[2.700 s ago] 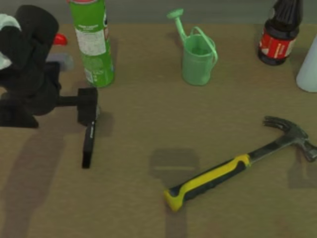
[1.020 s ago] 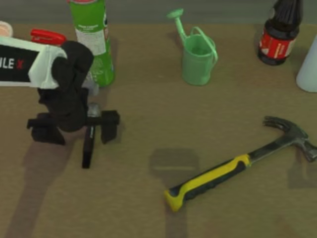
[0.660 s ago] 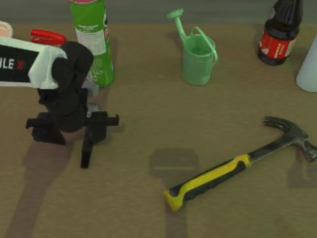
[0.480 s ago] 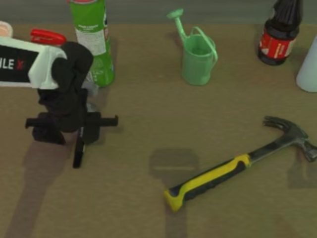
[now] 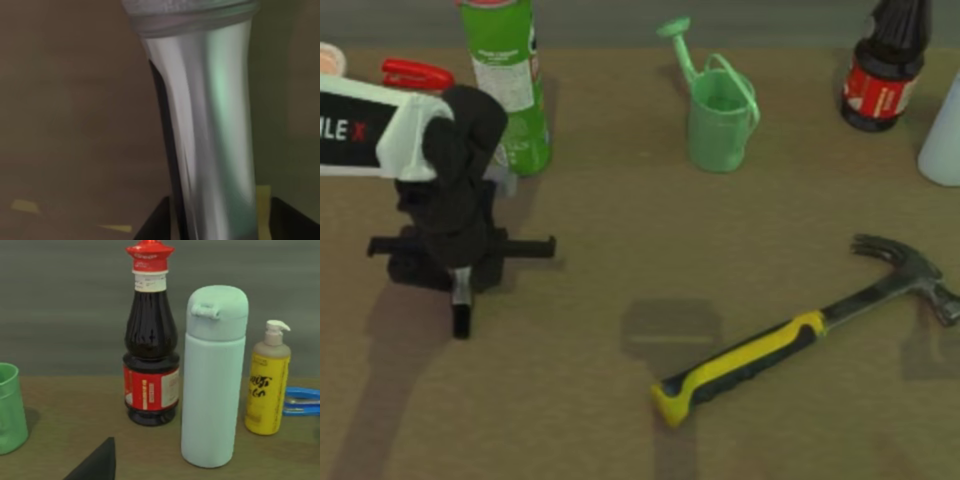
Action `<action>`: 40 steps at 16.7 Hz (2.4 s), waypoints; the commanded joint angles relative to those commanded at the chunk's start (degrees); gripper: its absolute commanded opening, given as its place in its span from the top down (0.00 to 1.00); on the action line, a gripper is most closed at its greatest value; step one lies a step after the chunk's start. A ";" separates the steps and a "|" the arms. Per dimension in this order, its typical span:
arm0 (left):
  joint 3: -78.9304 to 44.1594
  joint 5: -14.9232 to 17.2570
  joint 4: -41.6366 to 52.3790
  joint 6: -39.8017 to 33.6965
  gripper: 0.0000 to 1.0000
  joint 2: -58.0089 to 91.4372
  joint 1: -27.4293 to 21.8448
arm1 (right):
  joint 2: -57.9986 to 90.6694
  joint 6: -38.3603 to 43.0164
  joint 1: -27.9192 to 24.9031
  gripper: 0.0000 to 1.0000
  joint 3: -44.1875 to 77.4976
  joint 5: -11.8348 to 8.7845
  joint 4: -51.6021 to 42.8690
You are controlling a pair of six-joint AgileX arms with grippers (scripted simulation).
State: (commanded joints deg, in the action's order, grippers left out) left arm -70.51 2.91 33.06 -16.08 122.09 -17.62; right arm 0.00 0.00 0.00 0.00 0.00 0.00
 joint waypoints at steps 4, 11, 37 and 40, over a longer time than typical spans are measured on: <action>-0.27 -4.29 3.23 2.80 1.00 -4.08 0.55 | 0.00 0.00 0.00 0.00 0.00 0.00 0.00; 3.10 2.44 -12.90 5.58 1.00 -7.00 0.98 | 0.00 0.00 0.00 0.00 0.00 0.00 0.00; 22.80 25.19 -80.96 16.96 1.00 -26.63 -0.30 | 0.00 0.00 0.00 0.00 0.00 0.00 0.00; 23.71 17.74 -79.59 16.48 1.00 -29.74 -7.21 | 0.00 0.00 0.00 0.00 0.00 0.00 0.00</action>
State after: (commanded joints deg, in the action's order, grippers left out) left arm -46.80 20.65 -46.52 0.40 92.36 -24.82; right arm 0.00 0.00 0.00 0.00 0.00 0.00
